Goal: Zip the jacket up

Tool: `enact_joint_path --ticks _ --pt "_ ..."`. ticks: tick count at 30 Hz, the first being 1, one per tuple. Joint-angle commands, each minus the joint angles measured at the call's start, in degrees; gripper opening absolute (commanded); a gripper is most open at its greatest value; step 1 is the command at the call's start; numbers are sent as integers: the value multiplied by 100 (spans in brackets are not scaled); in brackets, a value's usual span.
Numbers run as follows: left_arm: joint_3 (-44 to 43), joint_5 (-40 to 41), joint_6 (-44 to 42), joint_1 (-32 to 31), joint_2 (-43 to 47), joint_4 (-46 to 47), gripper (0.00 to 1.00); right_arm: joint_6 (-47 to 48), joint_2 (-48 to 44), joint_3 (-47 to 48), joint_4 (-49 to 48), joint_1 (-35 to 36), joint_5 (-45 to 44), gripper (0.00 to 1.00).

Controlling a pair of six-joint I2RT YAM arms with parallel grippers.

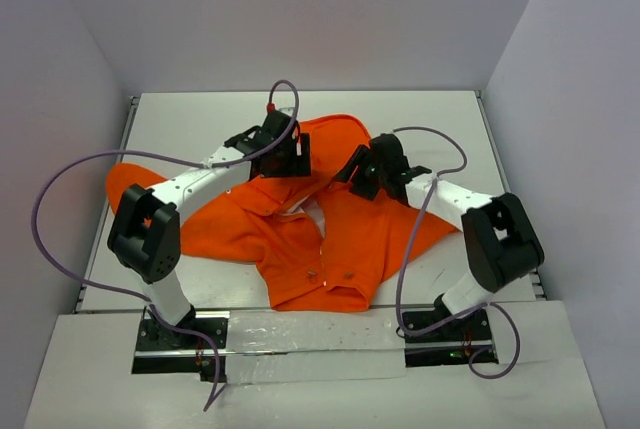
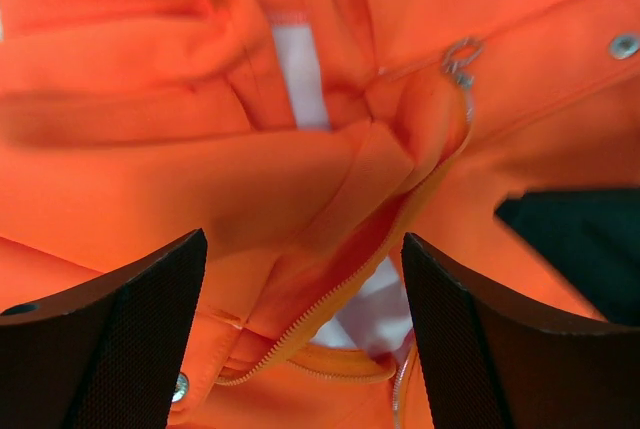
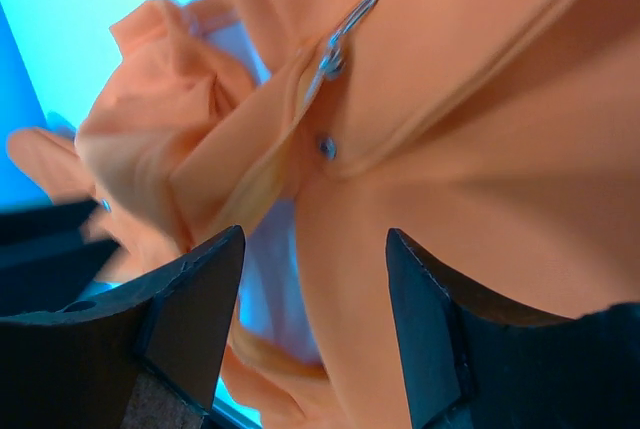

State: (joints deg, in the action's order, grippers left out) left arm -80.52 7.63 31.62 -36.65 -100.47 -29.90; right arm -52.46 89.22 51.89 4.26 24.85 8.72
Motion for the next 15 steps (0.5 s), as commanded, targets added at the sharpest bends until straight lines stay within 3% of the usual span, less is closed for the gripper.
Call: enact_joint_path --ticks 1,7,10,12,15 --pt "268 -213 212 -27 36 410 83 -379 500 359 -760 -156 532 65" --pt "384 -345 279 -35 -92 569 73 -428 956 699 -886 -175 673 63" --pt "437 -366 258 -27 -140 615 48 -499 1009 767 -952 -182 736 62" --pt "502 -377 268 -35 -128 655 18 -543 1036 802 -965 -174 742 62" --pt "614 -382 294 -35 -49 706 0 -608 1139 873 -967 -186 769 61"
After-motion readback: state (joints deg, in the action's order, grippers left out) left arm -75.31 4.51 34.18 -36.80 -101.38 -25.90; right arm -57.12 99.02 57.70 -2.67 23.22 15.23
